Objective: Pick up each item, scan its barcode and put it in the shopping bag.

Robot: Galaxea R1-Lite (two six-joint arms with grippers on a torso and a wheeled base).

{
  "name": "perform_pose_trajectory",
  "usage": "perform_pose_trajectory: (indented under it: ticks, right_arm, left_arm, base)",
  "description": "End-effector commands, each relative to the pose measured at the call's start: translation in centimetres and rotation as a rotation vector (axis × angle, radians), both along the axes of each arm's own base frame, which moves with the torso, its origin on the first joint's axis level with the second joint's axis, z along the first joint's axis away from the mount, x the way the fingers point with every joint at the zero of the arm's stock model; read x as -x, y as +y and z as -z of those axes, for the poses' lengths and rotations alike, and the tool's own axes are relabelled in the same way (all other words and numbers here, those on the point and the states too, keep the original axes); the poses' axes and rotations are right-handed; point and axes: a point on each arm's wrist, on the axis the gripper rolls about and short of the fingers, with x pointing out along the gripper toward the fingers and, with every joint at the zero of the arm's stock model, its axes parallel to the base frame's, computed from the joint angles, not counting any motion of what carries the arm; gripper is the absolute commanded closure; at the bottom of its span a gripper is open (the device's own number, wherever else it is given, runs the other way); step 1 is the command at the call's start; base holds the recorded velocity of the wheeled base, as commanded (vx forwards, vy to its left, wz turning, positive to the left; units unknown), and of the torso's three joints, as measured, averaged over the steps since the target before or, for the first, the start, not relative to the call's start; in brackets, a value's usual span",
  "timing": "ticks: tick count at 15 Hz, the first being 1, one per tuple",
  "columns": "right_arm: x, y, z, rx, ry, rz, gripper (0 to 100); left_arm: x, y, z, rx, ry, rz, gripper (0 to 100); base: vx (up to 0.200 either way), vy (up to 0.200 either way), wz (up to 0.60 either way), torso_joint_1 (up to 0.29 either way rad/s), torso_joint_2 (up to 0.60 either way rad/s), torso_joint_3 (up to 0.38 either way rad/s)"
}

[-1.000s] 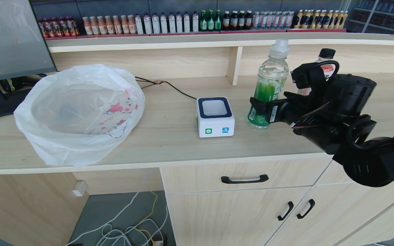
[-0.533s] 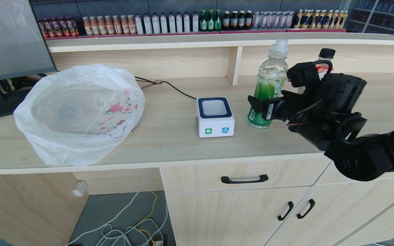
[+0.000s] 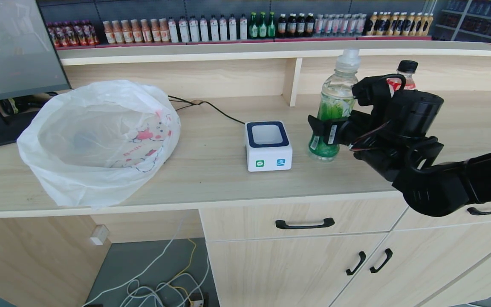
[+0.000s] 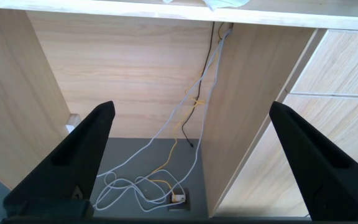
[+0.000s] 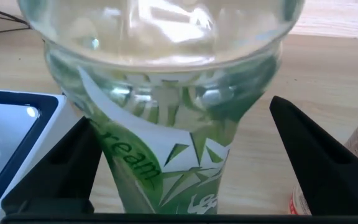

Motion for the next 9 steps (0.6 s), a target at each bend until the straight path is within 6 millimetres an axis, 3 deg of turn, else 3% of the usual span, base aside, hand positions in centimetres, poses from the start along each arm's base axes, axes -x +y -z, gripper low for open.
perform_pose_trajectory:
  ticks: [1, 4, 5, 9]
  right_arm:
    - [-0.42, 0.16, 0.06, 0.000, -0.002, 0.008, 0]
    - [-0.49, 0.25, -0.34, 0.000, -0.014, 0.009, 0]
    - [-0.59, 0.28, -0.62, -0.002, -0.024, 0.011, 100]
    - [-0.59, 0.29, -0.69, -0.005, -0.028, 0.010, 100]
  left_arm:
    - [0.00, 0.00, 0.00, 0.000, 0.000, 0.000, 0]
    - [0.00, 0.00, 0.00, 0.000, 0.000, 0.000, 0]
    - [0.00, 0.00, 0.00, 0.000, 0.000, 0.000, 0]
    - [0.00, 0.00, 0.00, 0.001, 0.000, 0.000, 0]
  base:
    - [0.000, 0.000, 0.00, 0.000, 0.00, 0.000]
    - [0.000, 0.000, 0.00, 0.000, 0.00, 0.000]
    - [0.000, 0.000, 0.00, 0.000, 0.00, 0.000]
    - [0.000, 0.000, 0.00, 0.000, 0.00, 0.000]
